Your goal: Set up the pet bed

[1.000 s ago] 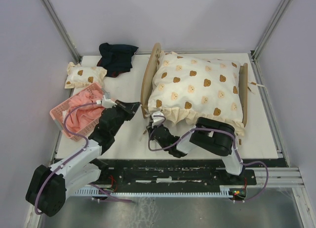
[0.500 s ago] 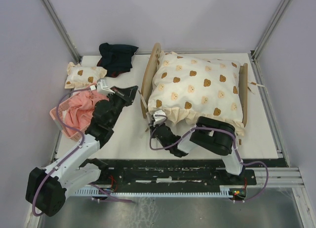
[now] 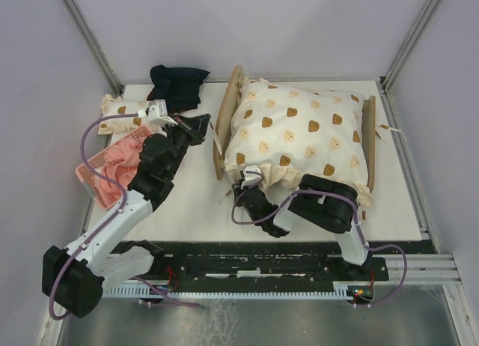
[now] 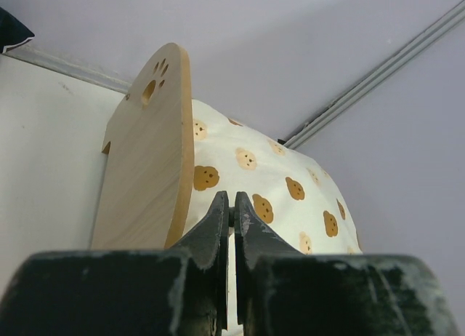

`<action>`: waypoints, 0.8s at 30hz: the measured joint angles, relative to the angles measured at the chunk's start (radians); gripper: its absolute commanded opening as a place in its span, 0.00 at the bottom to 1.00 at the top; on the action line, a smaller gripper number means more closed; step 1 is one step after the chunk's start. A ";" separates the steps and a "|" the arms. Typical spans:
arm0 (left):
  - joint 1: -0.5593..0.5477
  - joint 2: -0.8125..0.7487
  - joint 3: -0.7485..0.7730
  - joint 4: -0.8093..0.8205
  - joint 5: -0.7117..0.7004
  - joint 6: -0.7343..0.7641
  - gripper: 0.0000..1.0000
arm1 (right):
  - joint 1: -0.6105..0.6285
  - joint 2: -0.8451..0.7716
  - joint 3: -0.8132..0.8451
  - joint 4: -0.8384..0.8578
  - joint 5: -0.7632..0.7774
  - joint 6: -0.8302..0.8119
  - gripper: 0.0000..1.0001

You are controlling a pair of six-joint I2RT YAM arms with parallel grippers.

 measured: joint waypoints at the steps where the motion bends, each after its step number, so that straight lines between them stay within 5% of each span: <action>1: 0.000 0.007 0.015 -0.014 0.003 0.008 0.03 | 0.000 0.000 -0.003 0.005 0.005 0.002 0.02; 24: -0.006 0.018 0.160 -0.227 0.001 0.112 0.03 | 0.000 0.006 -0.073 0.135 0.051 0.017 0.02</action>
